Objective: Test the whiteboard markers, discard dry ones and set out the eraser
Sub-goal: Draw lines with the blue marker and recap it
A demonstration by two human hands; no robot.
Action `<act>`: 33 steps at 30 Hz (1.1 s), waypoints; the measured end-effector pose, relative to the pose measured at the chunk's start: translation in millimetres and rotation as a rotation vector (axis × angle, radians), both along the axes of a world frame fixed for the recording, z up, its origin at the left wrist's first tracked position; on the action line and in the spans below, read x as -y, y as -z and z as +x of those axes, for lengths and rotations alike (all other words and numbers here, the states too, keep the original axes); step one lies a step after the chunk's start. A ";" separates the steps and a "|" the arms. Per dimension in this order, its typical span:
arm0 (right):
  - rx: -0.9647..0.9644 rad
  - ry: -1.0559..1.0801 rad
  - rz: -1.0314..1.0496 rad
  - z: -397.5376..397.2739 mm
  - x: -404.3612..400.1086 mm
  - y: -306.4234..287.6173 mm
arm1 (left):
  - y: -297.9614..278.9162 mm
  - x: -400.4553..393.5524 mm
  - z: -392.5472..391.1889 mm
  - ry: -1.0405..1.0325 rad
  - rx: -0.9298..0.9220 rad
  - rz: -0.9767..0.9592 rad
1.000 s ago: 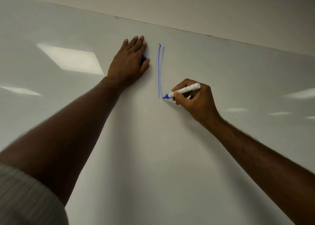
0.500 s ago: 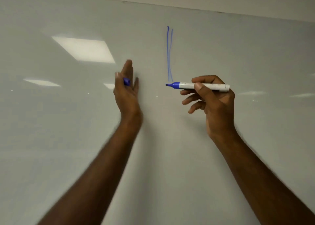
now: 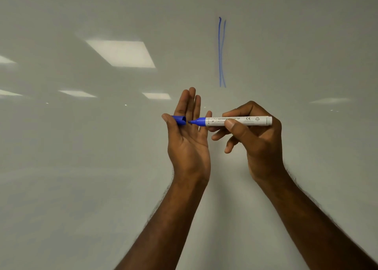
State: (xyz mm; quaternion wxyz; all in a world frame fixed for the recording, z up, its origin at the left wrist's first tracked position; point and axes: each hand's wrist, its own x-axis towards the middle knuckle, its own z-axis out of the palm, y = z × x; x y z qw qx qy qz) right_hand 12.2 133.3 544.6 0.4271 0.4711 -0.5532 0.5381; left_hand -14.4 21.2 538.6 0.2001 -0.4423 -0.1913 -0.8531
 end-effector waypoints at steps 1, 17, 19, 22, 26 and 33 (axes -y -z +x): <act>0.002 -0.004 -0.005 0.6 -0.2 -0.1 | -0.5 -0.1 0.0 -0.001 -0.010 -0.005; 0.038 0.102 0.097 0.2 -10.1 -1.8 | -0.5 -10.6 5.0 -0.100 -0.045 -0.116; 0.069 0.095 0.131 1.6 -11.7 -3.0 | 1.9 -8.0 3.2 -0.156 -0.049 -0.141; 0.158 0.054 0.136 6.3 -8.9 -2.9 | 6.4 -3.2 0.5 -0.242 -0.061 -0.195; 0.346 0.017 0.132 11.3 7.2 4.1 | 11.9 9.4 -1.5 -0.284 -0.091 -0.214; 0.644 -0.087 0.083 7.4 33.0 16.7 | 23.0 39.0 -8.1 -0.367 -0.078 -0.242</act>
